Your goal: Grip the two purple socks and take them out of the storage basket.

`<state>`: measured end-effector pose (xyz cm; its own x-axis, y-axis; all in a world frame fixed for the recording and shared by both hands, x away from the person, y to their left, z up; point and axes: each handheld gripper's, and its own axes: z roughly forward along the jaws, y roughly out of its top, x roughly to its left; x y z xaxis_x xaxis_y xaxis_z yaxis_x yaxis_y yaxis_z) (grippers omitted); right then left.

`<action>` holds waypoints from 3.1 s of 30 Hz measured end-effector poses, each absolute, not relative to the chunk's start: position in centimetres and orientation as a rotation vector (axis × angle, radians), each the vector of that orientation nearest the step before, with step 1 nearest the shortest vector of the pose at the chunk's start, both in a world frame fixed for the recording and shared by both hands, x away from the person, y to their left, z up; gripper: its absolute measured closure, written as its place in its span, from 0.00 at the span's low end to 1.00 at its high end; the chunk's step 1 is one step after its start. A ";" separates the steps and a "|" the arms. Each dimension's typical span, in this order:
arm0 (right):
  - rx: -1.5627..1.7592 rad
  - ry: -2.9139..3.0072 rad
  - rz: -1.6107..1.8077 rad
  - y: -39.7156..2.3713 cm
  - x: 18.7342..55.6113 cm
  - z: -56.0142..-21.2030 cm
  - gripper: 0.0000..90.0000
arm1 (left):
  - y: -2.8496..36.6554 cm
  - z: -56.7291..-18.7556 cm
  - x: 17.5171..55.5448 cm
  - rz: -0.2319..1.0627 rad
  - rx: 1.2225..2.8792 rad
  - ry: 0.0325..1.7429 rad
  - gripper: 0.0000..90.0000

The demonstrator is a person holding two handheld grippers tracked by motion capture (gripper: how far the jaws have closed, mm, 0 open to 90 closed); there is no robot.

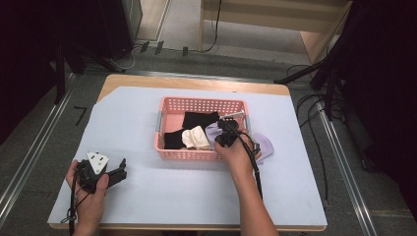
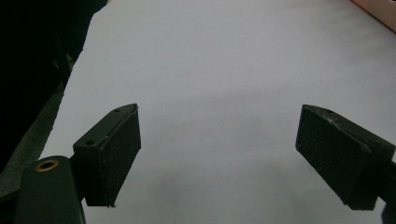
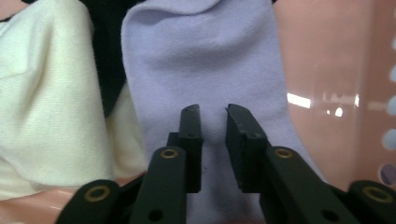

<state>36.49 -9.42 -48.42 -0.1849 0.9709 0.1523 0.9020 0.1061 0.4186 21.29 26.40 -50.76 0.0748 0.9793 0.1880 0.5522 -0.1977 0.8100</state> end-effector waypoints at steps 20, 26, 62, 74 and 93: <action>1.864 2.155 0.770 -9.8 36.0 -48.4 0.70 | 26.3 -50.8 21.4 1.004 1.813 1.516 0.17; 1.886 2.227 0.521 -8.9 37.0 -48.5 0.71 | 26.3 -50.8 21.4 1.001 1.828 1.515 0.17; 1.286 1.639 1.501 -13.2 31.8 -45.8 0.93 | 26.3 -50.8 21.4 1.006 1.826 1.517 0.16; 1.269 1.442 1.486 -16.8 31.4 -44.4 0.92 | 26.3 -50.7 21.3 1.006 1.837 1.516 0.16; 1.472 1.343 1.329 -22.9 31.2 -47.1 0.92 | 26.4 -50.7 21.2 1.021 1.795 1.525 0.16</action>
<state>31.18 -22.94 -47.11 -0.0789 0.9744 0.2106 0.2210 -0.1889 0.9568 21.23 26.40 -50.73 0.0597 0.9801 0.1891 0.5484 -0.1905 0.8143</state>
